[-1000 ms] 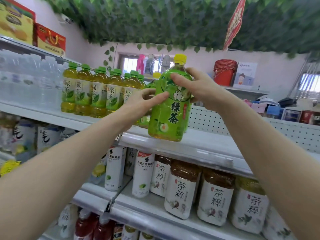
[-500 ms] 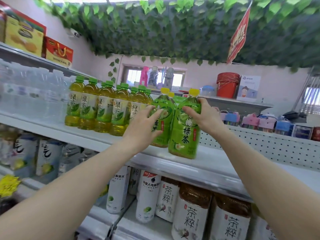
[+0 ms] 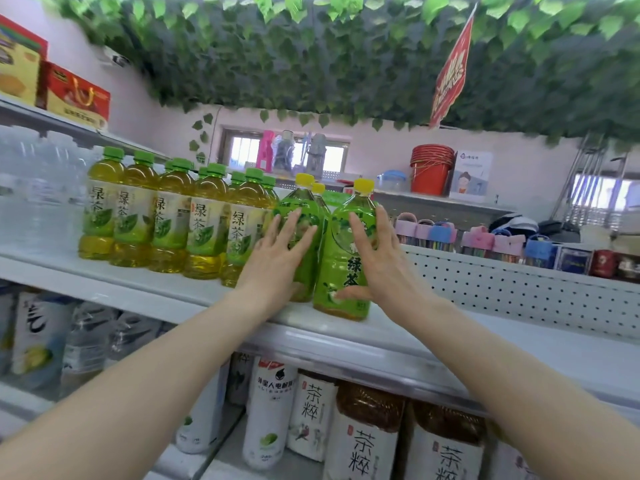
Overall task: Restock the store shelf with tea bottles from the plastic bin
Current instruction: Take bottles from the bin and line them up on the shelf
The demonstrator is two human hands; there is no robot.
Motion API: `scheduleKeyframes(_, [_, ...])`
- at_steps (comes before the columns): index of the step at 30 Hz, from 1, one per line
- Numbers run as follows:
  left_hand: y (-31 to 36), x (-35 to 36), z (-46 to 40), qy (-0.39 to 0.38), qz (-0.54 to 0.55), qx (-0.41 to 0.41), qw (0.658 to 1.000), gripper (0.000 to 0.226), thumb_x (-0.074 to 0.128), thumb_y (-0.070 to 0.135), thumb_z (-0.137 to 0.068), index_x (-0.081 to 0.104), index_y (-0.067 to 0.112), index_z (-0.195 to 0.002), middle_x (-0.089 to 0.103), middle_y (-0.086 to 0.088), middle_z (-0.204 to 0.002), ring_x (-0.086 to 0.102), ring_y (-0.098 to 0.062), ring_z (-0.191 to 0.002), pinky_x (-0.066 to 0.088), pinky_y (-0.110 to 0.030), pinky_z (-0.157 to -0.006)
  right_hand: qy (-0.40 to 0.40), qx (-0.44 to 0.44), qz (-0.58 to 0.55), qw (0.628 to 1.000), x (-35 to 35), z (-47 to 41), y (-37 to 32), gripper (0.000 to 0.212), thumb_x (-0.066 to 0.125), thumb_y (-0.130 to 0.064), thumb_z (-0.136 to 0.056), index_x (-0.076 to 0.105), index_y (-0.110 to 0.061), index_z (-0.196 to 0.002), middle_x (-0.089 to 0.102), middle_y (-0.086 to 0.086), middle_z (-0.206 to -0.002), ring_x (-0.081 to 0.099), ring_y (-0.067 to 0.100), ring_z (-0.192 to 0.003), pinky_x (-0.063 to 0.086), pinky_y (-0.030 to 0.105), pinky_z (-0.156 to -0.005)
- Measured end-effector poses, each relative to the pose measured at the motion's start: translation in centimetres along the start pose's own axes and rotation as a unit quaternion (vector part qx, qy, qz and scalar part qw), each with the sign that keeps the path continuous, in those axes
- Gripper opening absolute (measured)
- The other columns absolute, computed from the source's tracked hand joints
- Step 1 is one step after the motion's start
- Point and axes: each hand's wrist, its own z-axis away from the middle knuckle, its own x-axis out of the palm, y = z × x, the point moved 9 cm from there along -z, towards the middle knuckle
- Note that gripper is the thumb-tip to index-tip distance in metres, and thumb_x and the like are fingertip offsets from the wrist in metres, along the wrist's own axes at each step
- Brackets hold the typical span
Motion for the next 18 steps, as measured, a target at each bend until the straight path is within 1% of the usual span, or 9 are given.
scheduleKeyframes(3, [0.0, -0.1, -0.2, 0.015, -0.026, 0.0, 1.0, 0.108, 0.073, 0.028, -0.085, -0.01, 0.038, -0.153, -0.028, 0.004, -0.16, -0.015, -0.028, -0.149, 0.004, -0.042, -0.115, 0.0, 0.002, 0.011, 1.0, 0.4, -0.5, 0.1, 0.125, 0.07, -0.062, -0.072, -0.013, -0.019, -0.154, -0.024, 0.027, -0.155, -0.008, 0.046, -0.146, 0.011, 0.053, -0.12])
scheduleKeyframes(5, [0.2, -0.3, -0.2, 0.023, -0.04, 0.004, 0.999, 0.107, 0.074, 0.031, -0.084, -0.008, 0.036, -0.154, -0.023, 0.002, -0.161, -0.011, -0.029, -0.15, 0.01, -0.043, -0.119, -0.001, 0.009, 0.016, 1.0, 0.6, -0.8, 0.0, 0.123, 0.07, -0.061, -0.073, -0.012, -0.018, -0.154, -0.021, 0.028, -0.155, -0.005, 0.048, -0.146, 0.012, 0.052, -0.12])
scheduleKeyframes(9, [0.2, -0.8, -0.4, 0.034, -0.077, 0.011, 0.996, 0.107, 0.074, 0.042, -0.081, -0.003, 0.036, -0.155, -0.014, 0.001, -0.164, -0.001, -0.031, -0.151, 0.02, -0.046, -0.119, -0.008, 0.025, 0.028, 0.999, 1.0, -1.6, -0.3, 0.124, 0.072, -0.059, -0.073, -0.012, -0.017, -0.154, -0.019, 0.031, -0.155, -0.002, 0.051, -0.145, 0.017, 0.052, -0.118])
scheduleKeyframes(12, [0.3, -1.0, -0.3, 0.034, -0.087, 0.016, 0.995, 0.107, 0.074, 0.046, -0.08, 0.0, 0.035, -0.155, -0.01, 0.0, -0.164, 0.003, -0.033, -0.15, 0.023, -0.046, -0.119, -0.01, 0.036, 0.028, 0.999, 1.2, -1.7, 0.0, 0.124, 0.072, -0.058, -0.073, -0.013, -0.018, -0.154, -0.02, 0.029, -0.155, -0.002, 0.049, -0.145, 0.02, 0.051, -0.117])
scheduleKeyframes(14, [0.4, -1.1, -0.2, 0.033, -0.086, 0.016, 0.996, 0.106, 0.075, 0.045, -0.08, 0.002, 0.034, -0.156, -0.008, -0.001, -0.164, 0.004, -0.033, -0.15, 0.023, -0.047, -0.119, -0.011, 0.036, 0.024, 0.999, 1.3, -1.6, 0.1, 0.123, 0.071, -0.058, -0.074, -0.014, -0.019, -0.154, -0.02, 0.027, -0.156, -0.003, 0.048, -0.146, 0.017, 0.05, -0.117])
scheduleKeyframes(16, [0.6, -1.4, -0.2, 0.034, -0.077, 0.015, 0.996, 0.101, 0.073, 0.044, -0.081, 0.006, 0.033, -0.155, -0.005, -0.003, -0.164, 0.006, -0.033, -0.15, 0.023, -0.047, -0.12, -0.014, 0.025, 0.026, 0.999, 1.3, -1.5, 0.1, 0.121, 0.07, -0.059, -0.075, -0.014, -0.02, -0.155, -0.021, 0.026, -0.156, -0.004, 0.046, -0.147, 0.013, 0.05, -0.118])
scheduleKeyframes(18, [1.1, -1.9, 0.0, 0.047, -0.071, 0.02, 0.996, 0.091, 0.069, 0.045, -0.085, 0.012, 0.029, -0.155, 0.005, -0.006, -0.163, 0.01, -0.032, -0.149, 0.023, -0.045, -0.12, -0.011, 0.009, 0.024, 1.0, 0.7, -1.2, 0.5, 0.115, 0.067, -0.057, -0.079, -0.011, -0.022, -0.155, -0.02, 0.021, -0.158, -0.004, 0.041, -0.148, 0.013, 0.049, -0.12])
